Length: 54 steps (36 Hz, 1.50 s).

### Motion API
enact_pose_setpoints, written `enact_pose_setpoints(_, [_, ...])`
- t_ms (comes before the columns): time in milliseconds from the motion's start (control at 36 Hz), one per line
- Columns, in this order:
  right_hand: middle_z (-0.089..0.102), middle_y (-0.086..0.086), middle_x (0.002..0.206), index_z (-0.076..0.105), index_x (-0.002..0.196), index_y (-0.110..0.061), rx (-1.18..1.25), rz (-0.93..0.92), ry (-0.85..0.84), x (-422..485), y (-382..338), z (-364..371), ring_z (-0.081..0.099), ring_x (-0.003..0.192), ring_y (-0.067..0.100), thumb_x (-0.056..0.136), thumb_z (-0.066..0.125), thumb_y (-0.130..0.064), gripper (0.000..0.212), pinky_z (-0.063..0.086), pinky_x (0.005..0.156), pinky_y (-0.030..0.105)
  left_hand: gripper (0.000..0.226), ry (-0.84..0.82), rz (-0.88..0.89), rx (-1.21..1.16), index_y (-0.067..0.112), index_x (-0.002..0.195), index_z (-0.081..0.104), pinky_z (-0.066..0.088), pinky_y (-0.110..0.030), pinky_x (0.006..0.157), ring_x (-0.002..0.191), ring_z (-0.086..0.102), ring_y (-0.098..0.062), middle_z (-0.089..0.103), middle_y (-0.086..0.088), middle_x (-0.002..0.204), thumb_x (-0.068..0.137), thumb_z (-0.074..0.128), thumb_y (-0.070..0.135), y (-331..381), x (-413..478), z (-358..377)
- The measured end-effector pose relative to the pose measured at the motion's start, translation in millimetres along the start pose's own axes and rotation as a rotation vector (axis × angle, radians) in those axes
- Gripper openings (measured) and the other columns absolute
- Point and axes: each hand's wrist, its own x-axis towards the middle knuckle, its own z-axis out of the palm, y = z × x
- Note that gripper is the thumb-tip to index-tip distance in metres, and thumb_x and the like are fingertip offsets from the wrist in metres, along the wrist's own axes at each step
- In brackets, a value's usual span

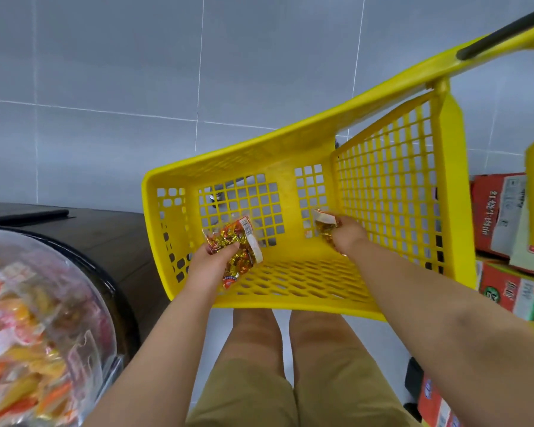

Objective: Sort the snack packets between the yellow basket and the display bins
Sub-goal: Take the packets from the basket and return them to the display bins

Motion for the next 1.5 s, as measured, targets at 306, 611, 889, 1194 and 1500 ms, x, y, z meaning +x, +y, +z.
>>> enact_pose_setpoints(306, [0.059, -0.010, 0.120, 0.061, 0.122, -0.019, 0.170, -0.955, -0.023, -169.3, -68.6, -42.3, 0.056, 0.112, 0.008, 0.090, 0.059, -0.005, 0.035, 0.035, 0.095, 0.008, 0.034, -0.208, -0.045, -0.641, 0.006, 0.127, 0.054, 0.058, -0.048, 0.079, 0.093, 0.068, -0.032, 0.067, -0.019, 0.113, 0.095, 0.053, 0.017, 58.8, -103.5, -33.7])
enact_pose_setpoints(611, [0.056, 0.012, 0.131, 0.067, 0.116, -0.011, -0.357, -1.785, -0.052, -280.1, -149.0, -50.2, 0.042, 0.122, 0.036, 0.072, 0.068, 0.007, 0.048, 0.032, 0.102, 0.045, 0.057, -0.259, 0.491, -0.848, 0.018, 0.137, 0.051, 0.053, -0.049, 0.091, 0.120, 0.057, -0.032, 0.060, -0.013, 0.132, 0.089, 0.045, 0.047, 49.8, -234.6, -99.9])
enact_pose_setpoints(889, [0.059, -0.014, 0.119, 0.072, 0.103, -0.017, -0.134, -1.772, -0.388, -357.4, -178.5, -3.4, 0.048, 0.118, 0.012, 0.077, 0.052, 0.002, 0.037, 0.036, 0.104, 0.035, 0.036, 0.207, 0.552, -1.148, 0.005, 0.123, 0.058, 0.058, -0.042, 0.058, 0.081, 0.071, -0.030, 0.073, -0.016, 0.100, 0.087, 0.060, 0.005, -17.9, -297.4, -147.5])
enact_pose_setpoints(1194, [0.056, -0.001, 0.078, 0.059, 0.110, -0.020, -0.348, -1.043, -0.864, -424.6, -209.2, 120.7, 0.059, 0.065, 0.003, 0.064, 0.084, -0.020, 0.053, 0.049, 0.059, 0.020, 0.027, 0.482, 0.460, -1.238, 0.017, 0.094, 0.058, 0.058, -0.039, 0.061, 0.071, 0.073, -0.026, 0.075, -0.009, 0.081, 0.076, 0.075, 0.007, -132.1, -330.3, -230.9])
enact_pose_setpoints(1500, [0.064, -0.006, 0.096, 0.057, 0.107, -0.032, -0.653, -1.250, -0.799, -538.6, -237.3, 250.2, 0.060, 0.078, 0.002, 0.076, 0.076, -0.031, 0.036, 0.044, 0.064, 0.010, 0.042, 0.742, 0.419, -1.181, 0.017, 0.108, 0.061, 0.051, -0.056, 0.090, 0.099, 0.065, -0.033, 0.069, -0.013, 0.106, 0.073, 0.081, 0.030, -231.6, -348.4, -359.0])
